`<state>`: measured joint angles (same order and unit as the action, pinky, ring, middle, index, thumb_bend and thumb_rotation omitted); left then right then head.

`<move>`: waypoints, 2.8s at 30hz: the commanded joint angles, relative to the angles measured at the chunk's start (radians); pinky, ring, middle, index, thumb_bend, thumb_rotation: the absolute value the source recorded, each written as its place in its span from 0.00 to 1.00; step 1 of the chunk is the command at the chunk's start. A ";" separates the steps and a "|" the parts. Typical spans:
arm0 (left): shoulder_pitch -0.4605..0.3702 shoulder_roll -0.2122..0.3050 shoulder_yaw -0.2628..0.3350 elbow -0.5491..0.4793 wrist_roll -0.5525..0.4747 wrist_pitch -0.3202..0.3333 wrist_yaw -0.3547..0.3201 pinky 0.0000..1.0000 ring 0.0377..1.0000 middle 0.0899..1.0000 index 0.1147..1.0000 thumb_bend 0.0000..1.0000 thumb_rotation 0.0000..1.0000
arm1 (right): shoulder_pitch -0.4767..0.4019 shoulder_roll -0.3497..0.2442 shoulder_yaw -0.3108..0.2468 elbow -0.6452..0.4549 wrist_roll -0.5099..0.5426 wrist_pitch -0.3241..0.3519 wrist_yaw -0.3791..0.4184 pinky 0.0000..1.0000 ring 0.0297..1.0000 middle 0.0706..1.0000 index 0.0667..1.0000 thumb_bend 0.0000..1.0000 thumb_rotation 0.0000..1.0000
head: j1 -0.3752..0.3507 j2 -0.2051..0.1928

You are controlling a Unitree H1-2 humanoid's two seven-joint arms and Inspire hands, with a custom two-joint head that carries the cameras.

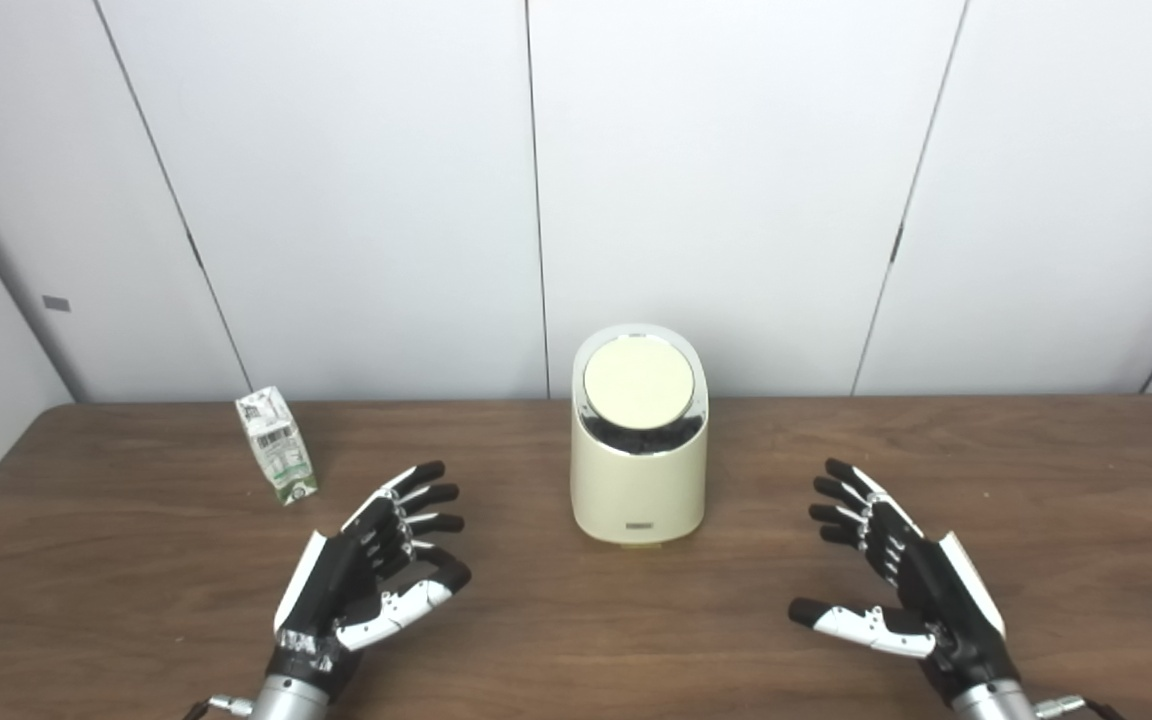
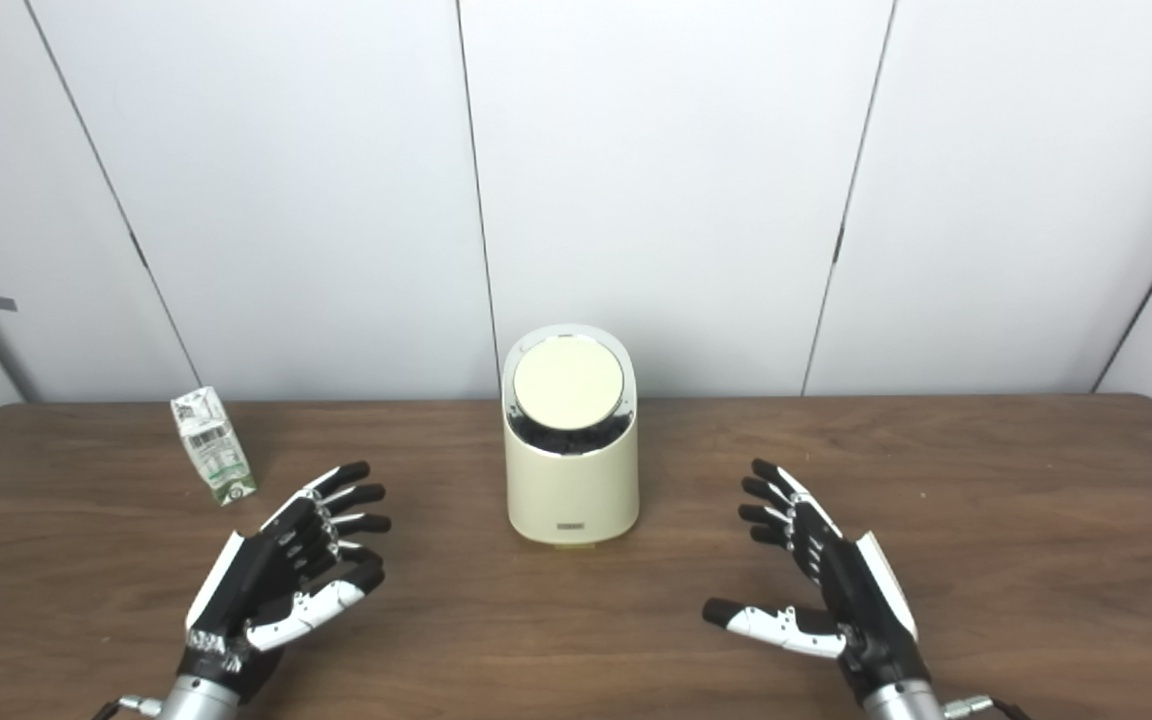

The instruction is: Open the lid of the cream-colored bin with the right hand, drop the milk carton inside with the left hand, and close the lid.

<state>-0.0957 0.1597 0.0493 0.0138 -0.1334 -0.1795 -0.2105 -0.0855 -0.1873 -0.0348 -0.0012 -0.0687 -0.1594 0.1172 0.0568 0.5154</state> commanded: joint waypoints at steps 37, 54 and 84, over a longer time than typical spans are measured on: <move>-0.037 0.019 0.006 0.028 -0.032 -0.056 -0.012 0.55 0.67 0.76 0.84 0.73 0.22 | -0.275 -0.021 0.020 -0.101 -0.193 0.151 -0.060 0.84 0.90 0.89 0.91 0.85 0.43 | -0.038 -0.023; -0.036 0.018 0.002 0.031 -0.024 -0.060 -0.010 0.54 0.67 0.76 0.84 0.72 0.22 | -0.492 -0.003 0.092 -0.037 -0.254 0.308 -0.050 0.79 0.87 0.89 0.91 0.89 0.40 | -0.042 -0.022; -0.037 0.012 0.000 0.026 -0.030 -0.051 -0.005 0.55 0.68 0.77 0.84 0.72 0.21 | -0.644 0.017 0.217 0.129 -0.386 0.397 -0.046 0.72 0.87 0.90 0.91 0.93 0.31 | -0.028 -0.016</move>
<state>-0.0989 0.1672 0.0451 0.0695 -0.1561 -0.2063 -0.2162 -0.6621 -0.1706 0.1841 0.1508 -0.4450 0.2411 0.0828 0.0276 0.4985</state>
